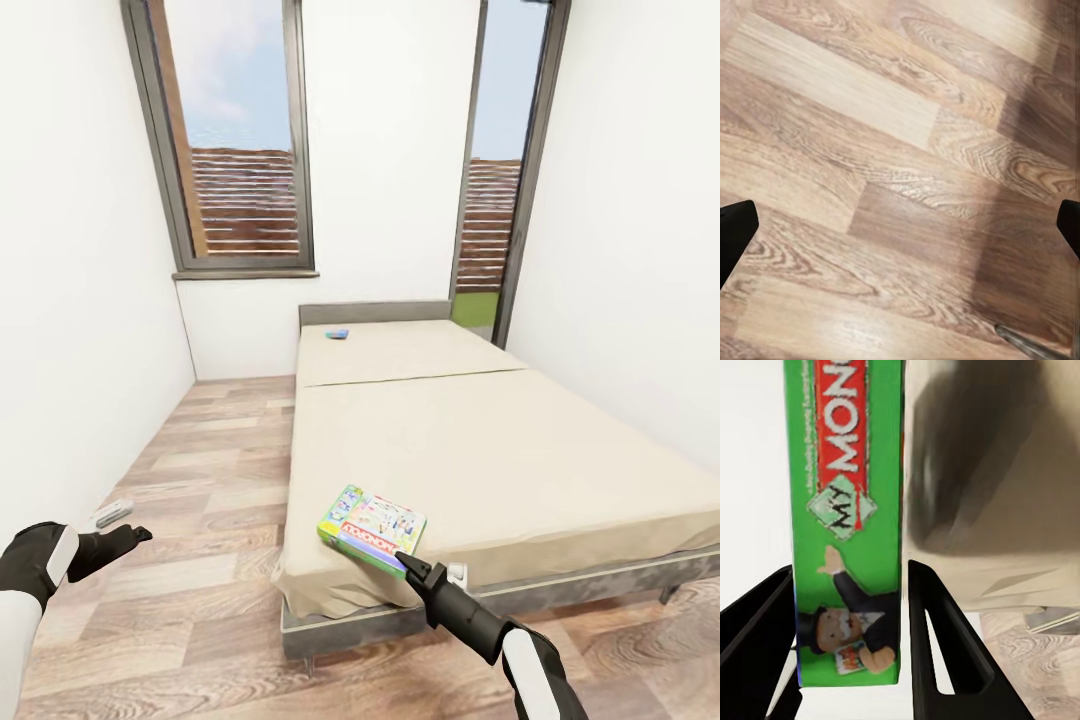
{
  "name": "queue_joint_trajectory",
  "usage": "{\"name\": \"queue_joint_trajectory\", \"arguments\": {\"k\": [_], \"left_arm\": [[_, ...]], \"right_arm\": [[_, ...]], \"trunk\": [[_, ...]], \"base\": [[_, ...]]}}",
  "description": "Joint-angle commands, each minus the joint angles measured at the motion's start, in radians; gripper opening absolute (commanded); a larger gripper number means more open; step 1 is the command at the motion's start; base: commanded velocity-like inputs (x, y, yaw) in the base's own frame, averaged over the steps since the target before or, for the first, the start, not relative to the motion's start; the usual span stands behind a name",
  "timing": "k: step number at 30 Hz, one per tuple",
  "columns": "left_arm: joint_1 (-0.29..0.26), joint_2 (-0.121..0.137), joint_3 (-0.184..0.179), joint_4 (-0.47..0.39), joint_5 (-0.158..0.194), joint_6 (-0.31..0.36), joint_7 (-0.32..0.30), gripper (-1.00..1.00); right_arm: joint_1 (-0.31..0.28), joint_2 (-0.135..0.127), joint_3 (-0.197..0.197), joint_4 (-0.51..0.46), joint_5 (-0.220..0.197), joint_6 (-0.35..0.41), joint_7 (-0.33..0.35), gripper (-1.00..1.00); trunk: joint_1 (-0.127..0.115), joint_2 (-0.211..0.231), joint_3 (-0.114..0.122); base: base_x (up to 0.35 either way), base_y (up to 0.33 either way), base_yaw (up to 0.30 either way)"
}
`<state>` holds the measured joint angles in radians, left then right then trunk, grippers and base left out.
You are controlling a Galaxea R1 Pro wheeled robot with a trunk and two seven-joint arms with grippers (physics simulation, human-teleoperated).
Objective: Put all the toys in the child's room - the three board games (two on the bed and one on the table), the two jigsaw puzzles on the table, and the tennis ball on the table - inside the toy box on the table in the child's room.
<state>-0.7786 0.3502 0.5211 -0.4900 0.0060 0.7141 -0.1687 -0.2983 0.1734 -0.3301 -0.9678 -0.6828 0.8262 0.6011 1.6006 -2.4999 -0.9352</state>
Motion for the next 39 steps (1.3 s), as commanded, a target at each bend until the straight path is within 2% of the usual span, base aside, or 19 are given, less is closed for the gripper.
{"name": "queue_joint_trajectory", "arguments": {"k": [1,18,20,25,36,39], "left_arm": [[-0.001,0.000,0.005,-0.001,0.000,0.006,-0.003,1.00],[-0.001,0.000,0.006,-0.001,0.000,0.007,-0.003,1.00],[-0.001,0.000,0.006,-0.001,0.000,0.007,-0.003,1.00],[-0.001,0.000,0.006,-0.003,0.000,0.007,-0.003,1.00],[-0.001,0.000,0.007,-0.004,0.000,0.007,-0.003,1.00],[-0.001,0.000,0.007,-0.004,0.000,0.007,-0.003,1.00]], "right_arm": [[-0.001,0.001,-0.004,0.000,0.003,0.005,0.003,-1.00],[-0.001,0.001,-0.003,-0.012,0.011,0.005,-0.010,-1.00],[-0.002,0.001,0.005,-0.012,0.010,0.005,-0.009,-1.00],[-0.009,0.001,0.057,-0.022,0.002,0.009,-0.015,-1.00],[-0.117,0.001,0.070,-0.040,-0.002,0.014,-0.061,-1.00],[-0.129,0.001,0.072,-0.040,-0.003,0.013,-0.067,-1.00]], "trunk": [[-0.001,0.000,0.003],[-0.066,0.119,0.056],[-0.073,0.133,0.062],[-0.093,0.168,0.078],[-0.135,0.245,0.113],[-0.146,0.266,0.122]], "base": [[0.000,0.000,0.000],[0.000,0.000,0.000],[0.000,0.000,0.000],[0.000,0.000,0.000],[0.000,0.000,0.000],[0.000,0.000,0.000]]}}
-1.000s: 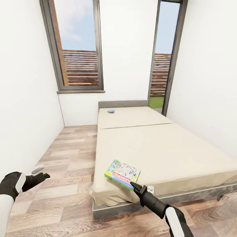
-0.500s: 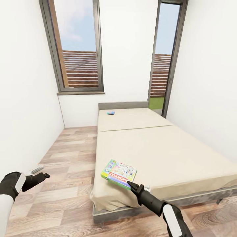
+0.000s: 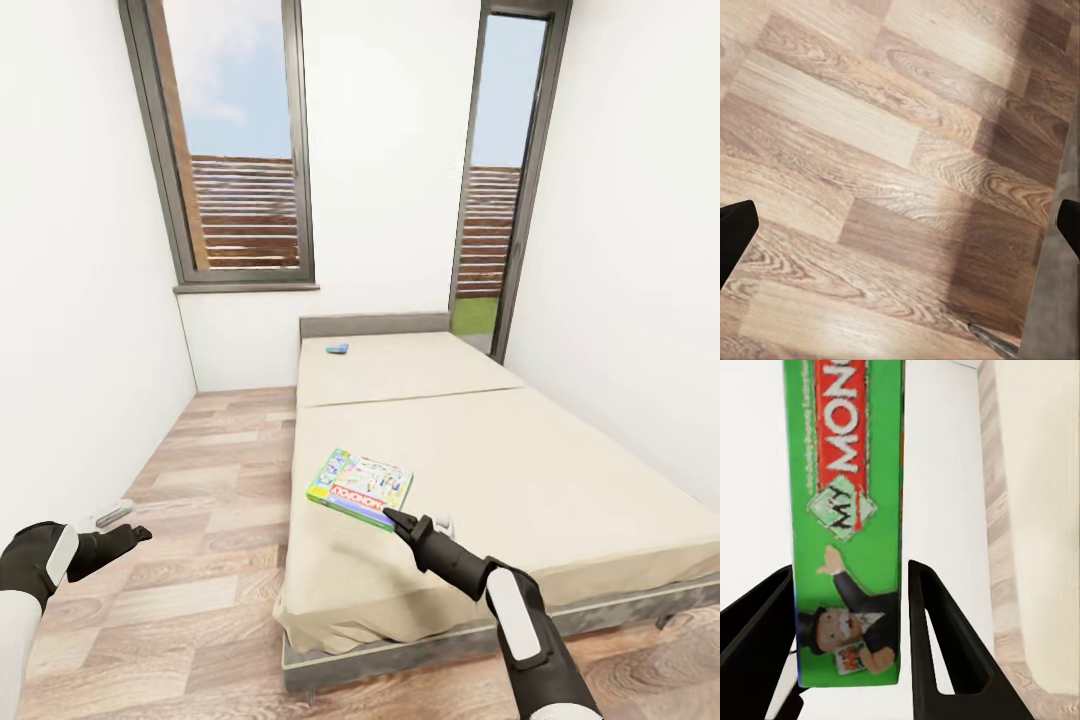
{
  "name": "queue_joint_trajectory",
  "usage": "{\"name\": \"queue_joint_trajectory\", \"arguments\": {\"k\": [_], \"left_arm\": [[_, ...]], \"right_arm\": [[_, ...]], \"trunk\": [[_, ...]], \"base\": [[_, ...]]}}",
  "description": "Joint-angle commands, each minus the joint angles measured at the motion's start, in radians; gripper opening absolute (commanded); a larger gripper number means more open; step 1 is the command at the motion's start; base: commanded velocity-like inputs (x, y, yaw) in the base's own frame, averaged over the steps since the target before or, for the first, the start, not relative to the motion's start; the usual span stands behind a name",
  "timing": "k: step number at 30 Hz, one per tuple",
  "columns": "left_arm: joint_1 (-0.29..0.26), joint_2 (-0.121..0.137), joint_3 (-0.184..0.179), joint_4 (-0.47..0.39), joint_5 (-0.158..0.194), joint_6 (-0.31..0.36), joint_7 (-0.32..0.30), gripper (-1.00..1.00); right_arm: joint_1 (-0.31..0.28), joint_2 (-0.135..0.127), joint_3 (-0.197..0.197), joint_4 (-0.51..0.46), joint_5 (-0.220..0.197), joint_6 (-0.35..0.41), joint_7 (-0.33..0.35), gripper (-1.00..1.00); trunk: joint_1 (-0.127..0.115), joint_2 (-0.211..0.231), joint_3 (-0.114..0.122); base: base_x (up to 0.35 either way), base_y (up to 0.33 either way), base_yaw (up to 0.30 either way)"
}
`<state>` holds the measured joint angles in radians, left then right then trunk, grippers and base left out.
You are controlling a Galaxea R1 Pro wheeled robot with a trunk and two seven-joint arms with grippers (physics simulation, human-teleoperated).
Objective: Put all the toys in the child's room - the three board games (two on the bed and one on the table), the two jigsaw puzzles on the table, and the tennis ball on the table - inside the toy box on the table in the child's room.
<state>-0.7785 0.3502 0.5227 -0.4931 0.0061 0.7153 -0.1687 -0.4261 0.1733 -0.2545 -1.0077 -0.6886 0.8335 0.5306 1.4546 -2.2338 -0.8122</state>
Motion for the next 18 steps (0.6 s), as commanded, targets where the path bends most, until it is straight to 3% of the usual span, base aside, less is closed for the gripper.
{"name": "queue_joint_trajectory", "arguments": {"k": [1,18], "left_arm": [[-0.001,0.000,0.005,-0.001,0.000,0.006,-0.003,1.00],[-0.001,-0.005,-0.005,-0.001,0.000,0.005,-0.003,1.00]], "right_arm": [[-0.003,0.001,-0.004,0.000,0.003,0.006,0.003,-1.00],[0.008,0.001,-0.002,-0.003,0.002,0.012,0.016,-1.00]], "trunk": [[-0.004,0.007,0.002],[-0.069,0.126,0.055]], "base": [[0.000,0.000,0.000],[0.000,0.000,0.000]]}}
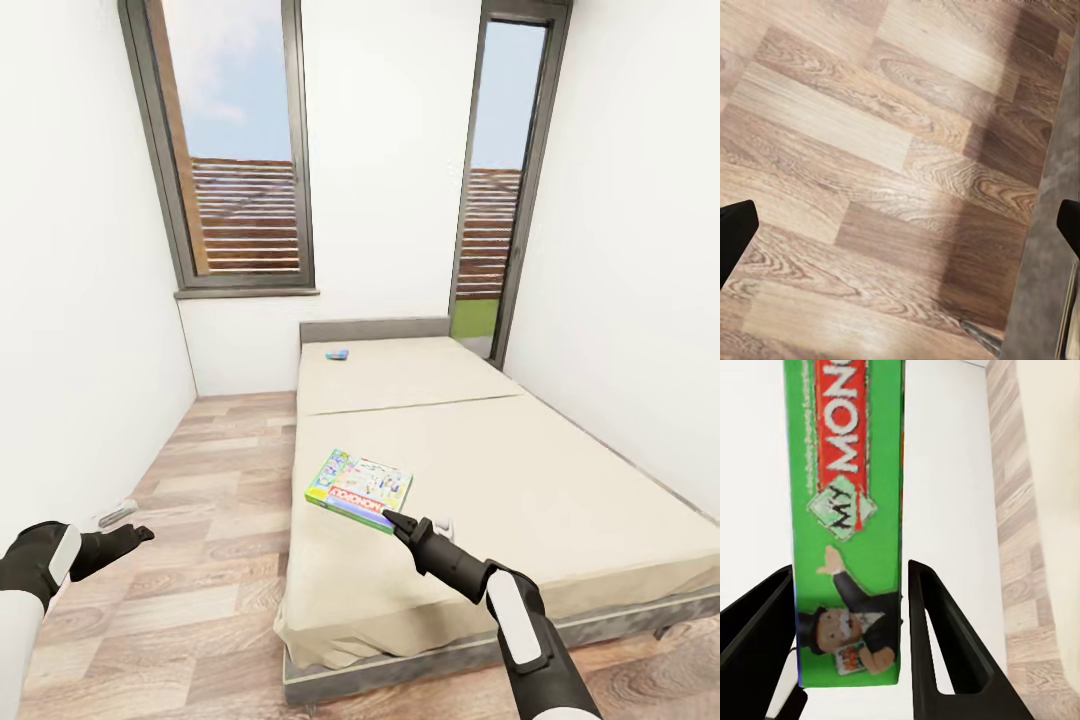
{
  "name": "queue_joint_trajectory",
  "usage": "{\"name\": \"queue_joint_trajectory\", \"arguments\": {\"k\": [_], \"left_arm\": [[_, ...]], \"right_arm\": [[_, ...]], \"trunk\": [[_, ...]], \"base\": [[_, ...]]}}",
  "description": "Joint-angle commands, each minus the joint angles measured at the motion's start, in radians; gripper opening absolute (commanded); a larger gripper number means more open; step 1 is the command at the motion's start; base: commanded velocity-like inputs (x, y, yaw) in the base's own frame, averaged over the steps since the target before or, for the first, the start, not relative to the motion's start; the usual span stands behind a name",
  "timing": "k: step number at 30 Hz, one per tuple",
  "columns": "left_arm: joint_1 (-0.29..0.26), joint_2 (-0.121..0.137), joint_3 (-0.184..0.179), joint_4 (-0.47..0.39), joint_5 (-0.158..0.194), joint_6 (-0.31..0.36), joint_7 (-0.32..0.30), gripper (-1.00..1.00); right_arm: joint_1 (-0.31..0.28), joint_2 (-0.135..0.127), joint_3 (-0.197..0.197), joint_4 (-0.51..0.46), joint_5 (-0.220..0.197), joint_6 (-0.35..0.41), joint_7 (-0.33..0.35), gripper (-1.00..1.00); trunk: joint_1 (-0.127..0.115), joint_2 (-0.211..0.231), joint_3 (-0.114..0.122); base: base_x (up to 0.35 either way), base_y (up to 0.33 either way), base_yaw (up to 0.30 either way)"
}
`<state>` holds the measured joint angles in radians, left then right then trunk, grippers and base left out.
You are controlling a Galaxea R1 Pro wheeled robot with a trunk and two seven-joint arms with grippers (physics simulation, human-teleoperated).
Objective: Put all the toys in the child's room - the three board games (two on the bed and one on the table), the two jigsaw puzzles on the table, and the tennis ball on the table - inside the toy box on the table in the child's room.
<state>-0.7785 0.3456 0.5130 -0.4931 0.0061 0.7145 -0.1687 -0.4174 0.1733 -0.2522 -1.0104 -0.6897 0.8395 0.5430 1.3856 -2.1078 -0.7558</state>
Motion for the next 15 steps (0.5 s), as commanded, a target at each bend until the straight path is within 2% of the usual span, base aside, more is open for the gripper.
{"name": "queue_joint_trajectory", "arguments": {"k": [1,10,13,15], "left_arm": [[-0.001,0.000,0.005,-0.001,0.000,0.006,-0.003,1.00],[-0.001,-0.004,0.004,-0.001,-0.001,0.005,-0.003,1.00],[0.016,-0.021,0.005,-0.001,0.006,0.022,0.014,1.00],[0.024,-0.032,0.005,-0.001,0.006,0.026,0.017,1.00]], "right_arm": [[0.000,0.001,-0.004,0.000,0.003,0.005,0.004,-1.00],[0.000,0.001,-0.005,0.002,0.005,-0.004,0.003,-1.00],[0.016,0.001,0.008,0.020,0.035,0.004,-0.005,-1.00],[0.016,0.001,0.008,0.025,0.037,0.005,-0.005,-1.00]], "trunk": [[-0.004,0.007,0.002],[-0.039,0.070,0.030],[-0.038,0.070,0.030],[-0.038,0.070,0.030]], "base": [[0.000,0.000,0.000],[0.000,0.000,0.000],[0.000,0.000,0.000],[0.000,0.000,0.000]]}}
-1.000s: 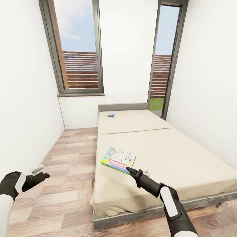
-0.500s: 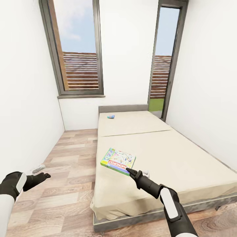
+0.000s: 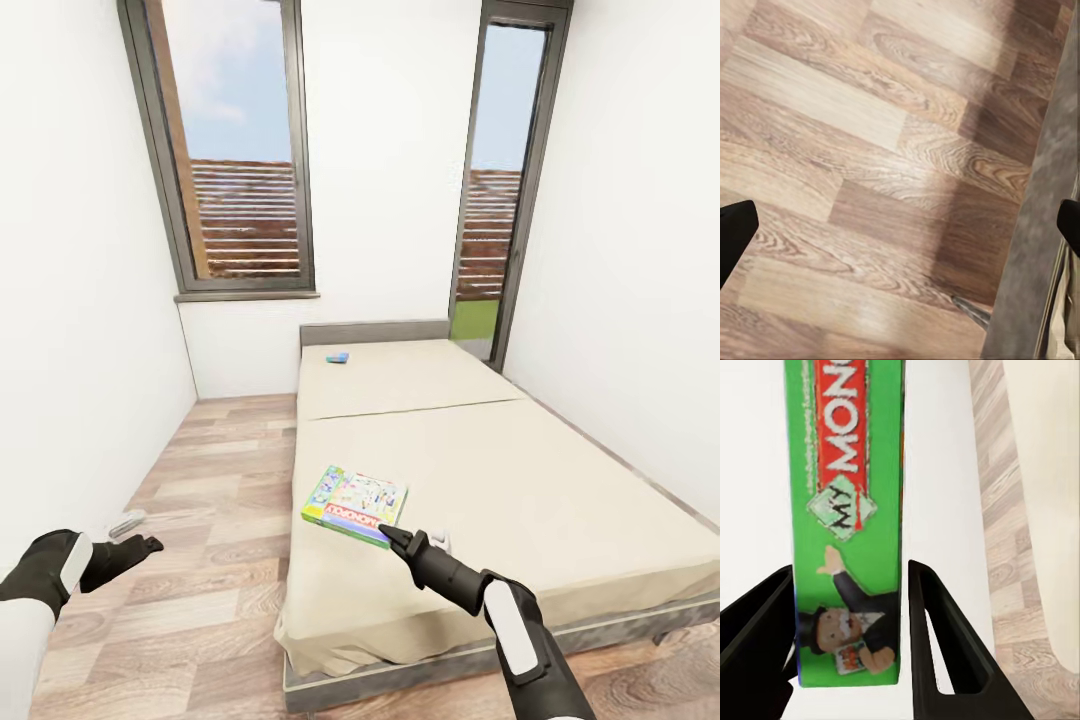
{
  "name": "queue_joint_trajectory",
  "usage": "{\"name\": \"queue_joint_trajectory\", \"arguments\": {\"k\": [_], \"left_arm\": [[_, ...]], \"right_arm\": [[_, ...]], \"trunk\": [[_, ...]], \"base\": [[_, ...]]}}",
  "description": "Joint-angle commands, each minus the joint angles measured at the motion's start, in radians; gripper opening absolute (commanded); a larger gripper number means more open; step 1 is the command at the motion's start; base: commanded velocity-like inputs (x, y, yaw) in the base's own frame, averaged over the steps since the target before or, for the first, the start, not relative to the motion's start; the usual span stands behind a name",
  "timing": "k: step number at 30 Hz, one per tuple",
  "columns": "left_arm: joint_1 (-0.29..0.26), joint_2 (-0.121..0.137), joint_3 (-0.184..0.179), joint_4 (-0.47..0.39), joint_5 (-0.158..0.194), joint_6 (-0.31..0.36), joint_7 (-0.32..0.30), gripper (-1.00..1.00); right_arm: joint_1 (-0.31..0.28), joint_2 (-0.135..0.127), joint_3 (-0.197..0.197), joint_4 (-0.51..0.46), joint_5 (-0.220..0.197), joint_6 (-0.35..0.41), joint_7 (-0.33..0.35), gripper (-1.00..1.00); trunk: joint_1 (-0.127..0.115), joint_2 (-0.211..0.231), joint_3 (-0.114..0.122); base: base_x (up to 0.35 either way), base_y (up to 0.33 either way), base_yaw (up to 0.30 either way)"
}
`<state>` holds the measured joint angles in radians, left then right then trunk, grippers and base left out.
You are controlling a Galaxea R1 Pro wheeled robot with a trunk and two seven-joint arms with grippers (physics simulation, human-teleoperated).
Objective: Put all the toys in the child's room - the three board games (two on the bed and one on the table), the two jigsaw puzzles on the table, and the tennis ball on the table - inside the toy box on the table in the child's room.
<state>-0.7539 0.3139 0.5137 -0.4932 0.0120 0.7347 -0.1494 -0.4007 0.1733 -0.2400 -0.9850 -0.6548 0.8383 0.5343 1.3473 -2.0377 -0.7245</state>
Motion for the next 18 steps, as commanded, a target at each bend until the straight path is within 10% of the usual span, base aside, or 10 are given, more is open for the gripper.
{"name": "queue_joint_trajectory", "arguments": {"k": [1,18], "left_arm": [[-0.002,-0.006,0.005,-0.001,0.000,0.005,0.003,1.00],[0.002,-0.029,0.006,-0.001,0.001,0.025,0.017,1.00]], "right_arm": [[-0.003,0.001,-0.007,-0.004,-0.003,0.012,0.004,-1.00],[0.012,0.001,0.031,0.025,0.032,0.006,0.005,-1.00]], "trunk": [[0.000,-0.001,-0.001],[-0.050,0.090,0.040]], "base": [[0.000,0.000,0.000],[0.000,0.000,0.000]]}}
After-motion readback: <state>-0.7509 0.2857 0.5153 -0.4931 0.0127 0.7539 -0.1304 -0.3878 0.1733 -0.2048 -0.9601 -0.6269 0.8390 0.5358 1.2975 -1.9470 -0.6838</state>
